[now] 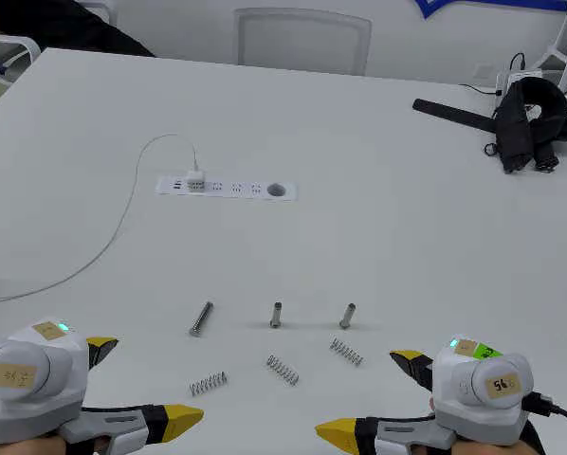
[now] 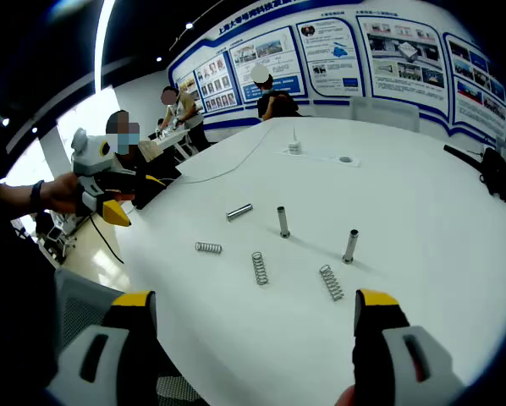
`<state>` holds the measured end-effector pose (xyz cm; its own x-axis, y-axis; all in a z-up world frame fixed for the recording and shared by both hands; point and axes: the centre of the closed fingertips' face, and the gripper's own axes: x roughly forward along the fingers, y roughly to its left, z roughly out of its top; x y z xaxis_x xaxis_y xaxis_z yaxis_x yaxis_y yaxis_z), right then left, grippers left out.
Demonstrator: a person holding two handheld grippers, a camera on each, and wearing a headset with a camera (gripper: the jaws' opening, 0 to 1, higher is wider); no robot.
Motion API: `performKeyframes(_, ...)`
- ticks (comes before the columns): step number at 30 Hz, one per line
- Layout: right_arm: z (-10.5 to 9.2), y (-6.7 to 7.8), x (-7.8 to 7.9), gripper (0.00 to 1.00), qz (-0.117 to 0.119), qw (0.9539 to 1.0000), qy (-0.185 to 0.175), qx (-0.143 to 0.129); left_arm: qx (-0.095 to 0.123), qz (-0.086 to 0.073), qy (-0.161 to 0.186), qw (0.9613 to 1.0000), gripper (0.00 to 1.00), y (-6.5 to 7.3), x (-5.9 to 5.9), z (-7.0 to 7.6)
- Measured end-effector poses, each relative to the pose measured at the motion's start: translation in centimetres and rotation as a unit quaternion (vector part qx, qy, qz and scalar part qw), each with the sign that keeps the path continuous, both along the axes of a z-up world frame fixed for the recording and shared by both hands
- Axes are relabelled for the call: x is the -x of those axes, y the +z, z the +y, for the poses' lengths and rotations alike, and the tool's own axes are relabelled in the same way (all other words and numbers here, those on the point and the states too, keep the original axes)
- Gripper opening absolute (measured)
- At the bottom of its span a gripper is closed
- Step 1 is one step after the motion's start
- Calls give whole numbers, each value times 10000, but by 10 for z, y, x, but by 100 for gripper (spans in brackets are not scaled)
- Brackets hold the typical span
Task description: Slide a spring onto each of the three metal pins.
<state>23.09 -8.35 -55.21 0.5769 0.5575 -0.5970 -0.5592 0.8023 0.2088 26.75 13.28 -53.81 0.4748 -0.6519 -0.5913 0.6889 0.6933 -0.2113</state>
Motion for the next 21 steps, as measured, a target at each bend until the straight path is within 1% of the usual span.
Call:
performKeyframes(8, 0, 0, 0, 99, -2, 10000, 5, 0, -18, 6, -28, 10000, 97, -2, -1, -1)
performKeyframes(21, 3, 0, 0, 99, -4, 10000, 36, -24, -88, 14, -30, 10000, 97, -5, -2, 3)
